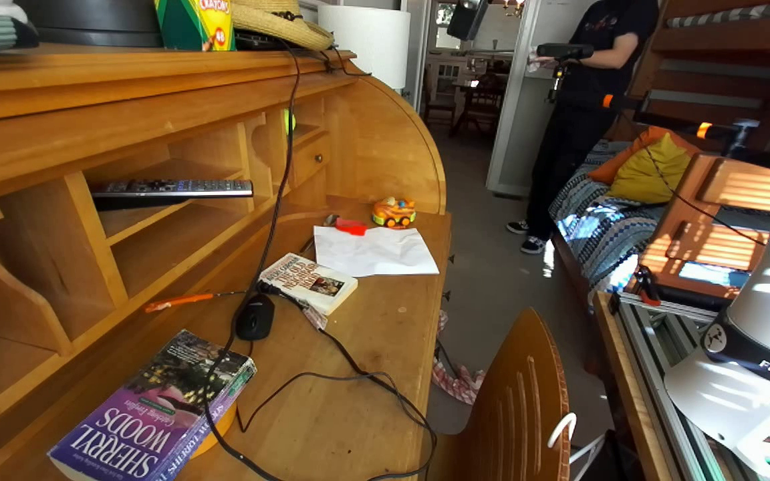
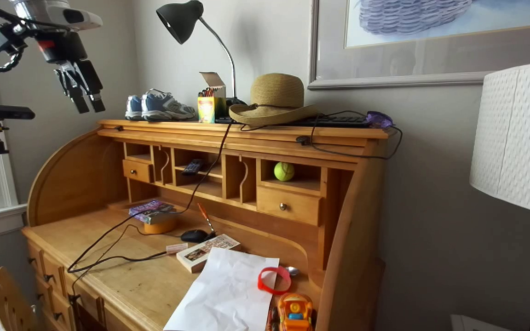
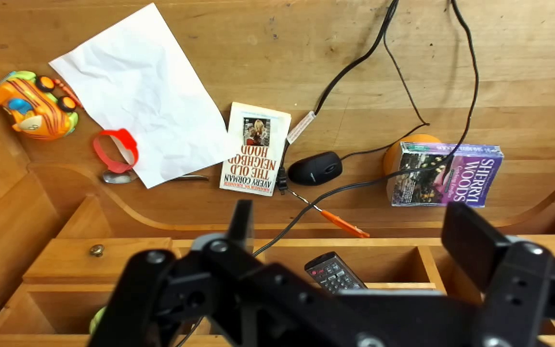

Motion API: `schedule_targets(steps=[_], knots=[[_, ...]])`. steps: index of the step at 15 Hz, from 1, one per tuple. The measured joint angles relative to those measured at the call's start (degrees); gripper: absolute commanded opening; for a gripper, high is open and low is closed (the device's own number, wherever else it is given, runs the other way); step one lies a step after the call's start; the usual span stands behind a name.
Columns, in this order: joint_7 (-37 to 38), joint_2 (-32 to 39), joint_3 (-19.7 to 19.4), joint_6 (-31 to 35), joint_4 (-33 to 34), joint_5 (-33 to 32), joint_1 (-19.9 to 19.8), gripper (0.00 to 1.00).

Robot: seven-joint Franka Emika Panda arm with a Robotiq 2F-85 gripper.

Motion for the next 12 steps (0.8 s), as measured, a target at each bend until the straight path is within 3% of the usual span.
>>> schedule_targets(steps=[6, 12], knots=[[0.0, 0.0, 0.0, 0.6, 0.1, 0.0, 0.0, 1.0], [-2.7, 2.1, 3.0, 12.0, 5.9, -2.1, 1.0, 1.0]])
